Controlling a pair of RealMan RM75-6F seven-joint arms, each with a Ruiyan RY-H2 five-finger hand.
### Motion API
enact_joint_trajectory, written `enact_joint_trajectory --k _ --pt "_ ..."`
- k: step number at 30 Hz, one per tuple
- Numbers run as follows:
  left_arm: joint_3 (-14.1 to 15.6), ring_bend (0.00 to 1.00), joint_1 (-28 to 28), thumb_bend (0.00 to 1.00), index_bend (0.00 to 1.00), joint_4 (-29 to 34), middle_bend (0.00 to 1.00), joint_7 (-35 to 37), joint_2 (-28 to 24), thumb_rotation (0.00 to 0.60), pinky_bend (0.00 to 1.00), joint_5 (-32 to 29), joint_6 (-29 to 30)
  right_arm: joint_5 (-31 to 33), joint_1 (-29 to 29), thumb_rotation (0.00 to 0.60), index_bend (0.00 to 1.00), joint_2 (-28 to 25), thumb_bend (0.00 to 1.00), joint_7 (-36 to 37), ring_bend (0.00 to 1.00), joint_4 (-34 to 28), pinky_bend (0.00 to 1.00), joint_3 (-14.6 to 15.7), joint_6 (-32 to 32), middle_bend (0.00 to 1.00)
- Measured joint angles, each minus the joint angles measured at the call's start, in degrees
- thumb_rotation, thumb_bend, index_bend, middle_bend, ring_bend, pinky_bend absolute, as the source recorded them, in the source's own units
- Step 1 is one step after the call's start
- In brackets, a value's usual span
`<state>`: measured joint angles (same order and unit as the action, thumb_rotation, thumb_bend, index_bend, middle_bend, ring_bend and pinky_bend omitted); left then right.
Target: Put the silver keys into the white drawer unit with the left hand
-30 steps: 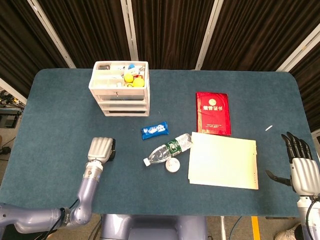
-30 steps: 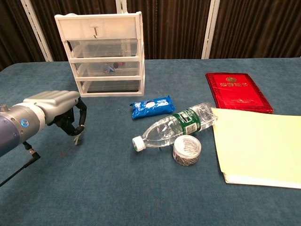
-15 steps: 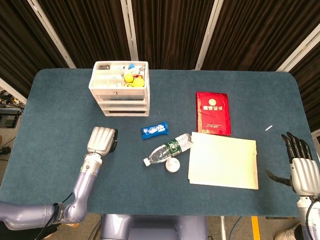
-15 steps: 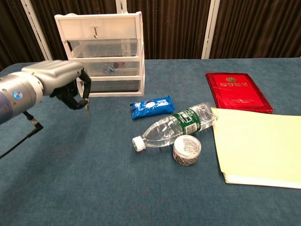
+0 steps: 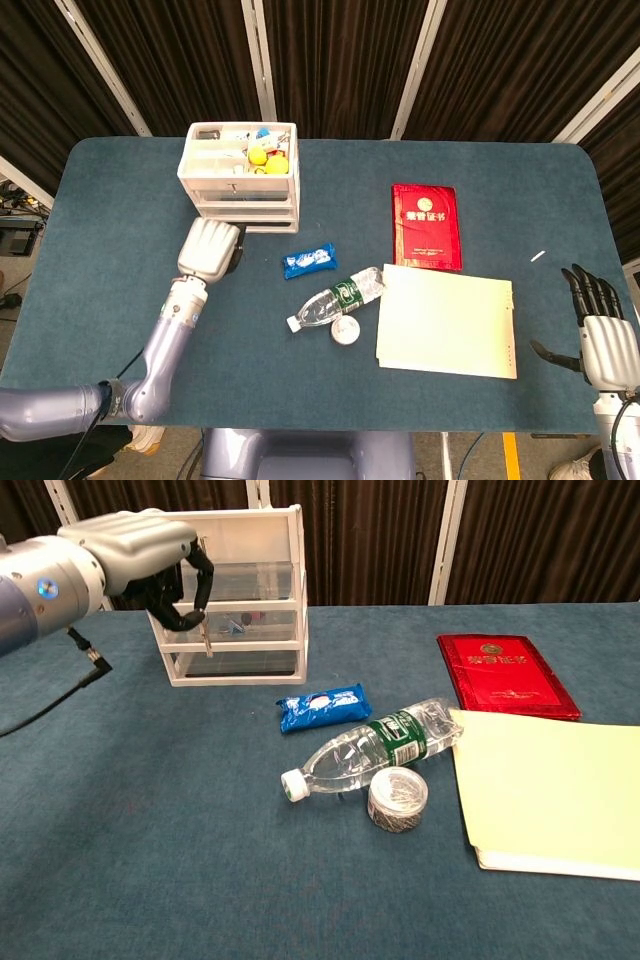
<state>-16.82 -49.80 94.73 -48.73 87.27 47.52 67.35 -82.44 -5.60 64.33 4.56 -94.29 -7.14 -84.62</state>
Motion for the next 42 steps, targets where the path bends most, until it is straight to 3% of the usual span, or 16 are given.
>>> enact_joint_trajectory --k 16,42 --pt "-2.5 0.85 -4.7 0.47 0.6 -9.1 0.99 7.0 -1.4 0.6 0.74 2.5 -5.2 0.4 -0.1 0.6 0.0 -0.2 0.04 0.7 0.0 -0.3 0.0 -0.1 0.5 0.0" --pt "-1.6 0.85 -7.3 0.46 0.62 -21.8 0.98 16.4 0.7 0.6 0.74 7.0 -9.0 0.3 -0.1 0.6 0.0 -0.2 0.04 1.0 0.0 -0.4 0.0 -0.1 0.4 0.0"
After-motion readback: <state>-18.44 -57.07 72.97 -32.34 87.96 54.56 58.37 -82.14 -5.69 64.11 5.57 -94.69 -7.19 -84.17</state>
